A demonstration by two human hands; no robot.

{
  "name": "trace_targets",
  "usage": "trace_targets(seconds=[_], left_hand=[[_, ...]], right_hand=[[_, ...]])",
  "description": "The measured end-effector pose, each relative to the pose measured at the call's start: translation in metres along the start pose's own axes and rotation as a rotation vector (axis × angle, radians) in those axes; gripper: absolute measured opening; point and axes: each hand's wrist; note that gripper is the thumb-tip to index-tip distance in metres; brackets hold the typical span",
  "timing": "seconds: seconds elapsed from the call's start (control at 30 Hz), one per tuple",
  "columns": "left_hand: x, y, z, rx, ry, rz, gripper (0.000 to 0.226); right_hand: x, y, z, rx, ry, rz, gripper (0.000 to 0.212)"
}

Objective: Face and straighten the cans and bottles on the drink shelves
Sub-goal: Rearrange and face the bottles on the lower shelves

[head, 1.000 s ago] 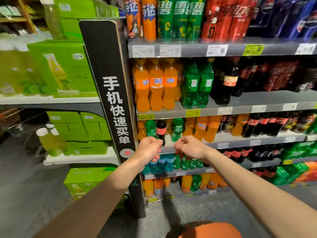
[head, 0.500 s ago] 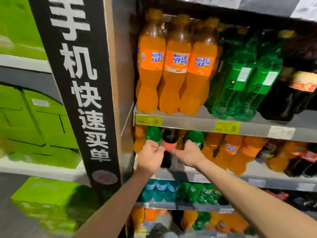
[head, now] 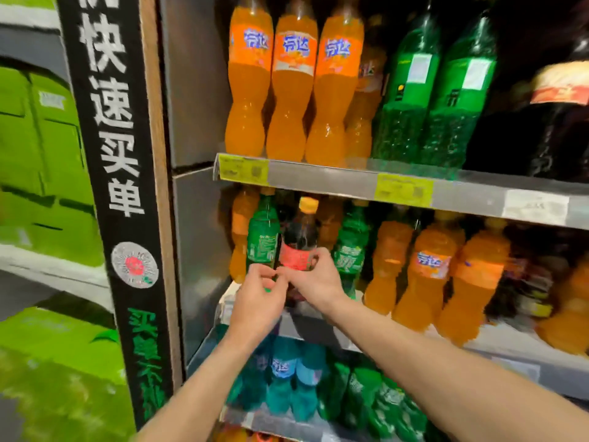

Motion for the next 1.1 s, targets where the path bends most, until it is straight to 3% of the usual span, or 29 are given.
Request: trace_targets(seconds=[0.1,0.23,0.37,0.57,0.63,0.73,0.93,1.1], left_hand=[[0.009,0.018,-0.008,-0.036,-0.139,-0.011,0.026],[0.026,0.046,-0.011,-0.069,-0.219,-0.007,0.039],[0.05,0.058,0.01,-0.09,-0.325,0.125,0.057],[0.085,0.08,0.059,-0.304,-0.32,0.324,0.078],[0.097,0.089,0.075,-0.372,-0.254,0.356,0.075],[0.116,0.101,0.099,-0.488,-0.182,0.358,0.052],[0.139,0.133,0.159,-0.655,-0.046,0.376,0.068],[0.151,0.157,0.219,-0.73,0.027,0.385,0.057]], right_hand=[[0.003,0.022,-0.015,-0.014,-0.03,-0.049,0.056],[0.01,0.049,-0.045,-0.004,-0.182,-0.061,0.049],[0.003,0.06,-0.085,-0.008,-0.255,-0.072,0.047],[0.001,0.072,-0.165,0.074,-0.112,-0.173,0.044],[0.0,0.075,-0.192,0.097,-0.029,-0.187,0.045],[-0.001,0.078,-0.227,0.149,0.034,-0.194,0.045],[0.017,0.082,-0.304,0.274,0.081,-0.111,0.048],[0.043,0.084,-0.355,0.382,0.03,-0.073,0.039]])
Point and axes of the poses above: each hand's wrist, its own y-axis away from the middle knuckle, its own z-axis out of the palm, x = y × z, and after that the axes turned 8 degrees about x, right-handed
